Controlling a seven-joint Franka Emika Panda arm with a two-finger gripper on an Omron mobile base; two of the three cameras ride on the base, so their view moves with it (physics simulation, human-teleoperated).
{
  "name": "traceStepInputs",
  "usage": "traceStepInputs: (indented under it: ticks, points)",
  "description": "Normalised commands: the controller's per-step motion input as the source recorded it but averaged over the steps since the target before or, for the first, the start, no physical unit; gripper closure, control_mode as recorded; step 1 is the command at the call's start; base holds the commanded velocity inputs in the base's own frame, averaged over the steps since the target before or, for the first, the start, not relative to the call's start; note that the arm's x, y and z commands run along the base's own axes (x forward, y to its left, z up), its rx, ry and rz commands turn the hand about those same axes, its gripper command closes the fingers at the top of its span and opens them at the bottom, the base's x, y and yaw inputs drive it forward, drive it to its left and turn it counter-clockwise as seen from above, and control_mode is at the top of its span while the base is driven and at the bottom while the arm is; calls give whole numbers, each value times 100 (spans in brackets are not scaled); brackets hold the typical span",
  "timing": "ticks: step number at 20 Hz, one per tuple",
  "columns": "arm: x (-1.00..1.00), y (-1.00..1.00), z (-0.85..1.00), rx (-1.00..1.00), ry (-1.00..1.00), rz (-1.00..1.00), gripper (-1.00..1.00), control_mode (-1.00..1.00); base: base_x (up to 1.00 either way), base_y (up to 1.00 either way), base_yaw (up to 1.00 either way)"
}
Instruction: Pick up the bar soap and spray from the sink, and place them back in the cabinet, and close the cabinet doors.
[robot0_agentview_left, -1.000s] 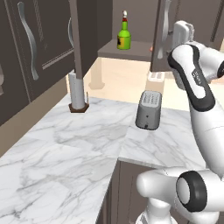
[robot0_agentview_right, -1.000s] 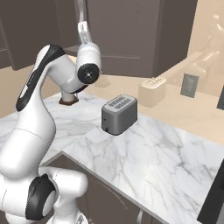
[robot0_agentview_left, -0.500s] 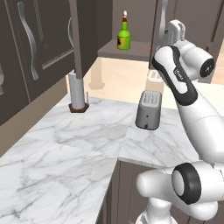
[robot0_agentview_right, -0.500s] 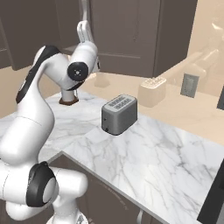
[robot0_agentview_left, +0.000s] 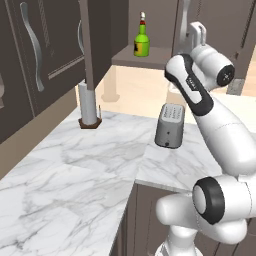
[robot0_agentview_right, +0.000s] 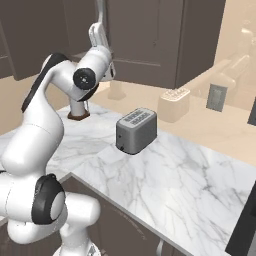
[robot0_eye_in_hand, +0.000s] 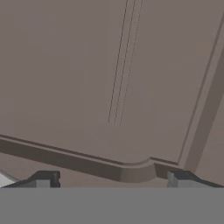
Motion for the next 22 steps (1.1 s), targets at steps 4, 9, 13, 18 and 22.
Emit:
traceStepInputs:
  ticks: [4,9,13,18,22]
  points:
    - [18,0,0,0,0,-5,-100,-100,0,0,0]
    - [22,0,0,0,0,-4,-100,-100,0,0,0]
    - [22,0,0,0,0,-3,-100,-100,0,0,0]
    - [12,0,0,0,0,0,-100,-100,0,0,0]
    - [13,0,0,0,0,0,-100,-100,0,0,0]
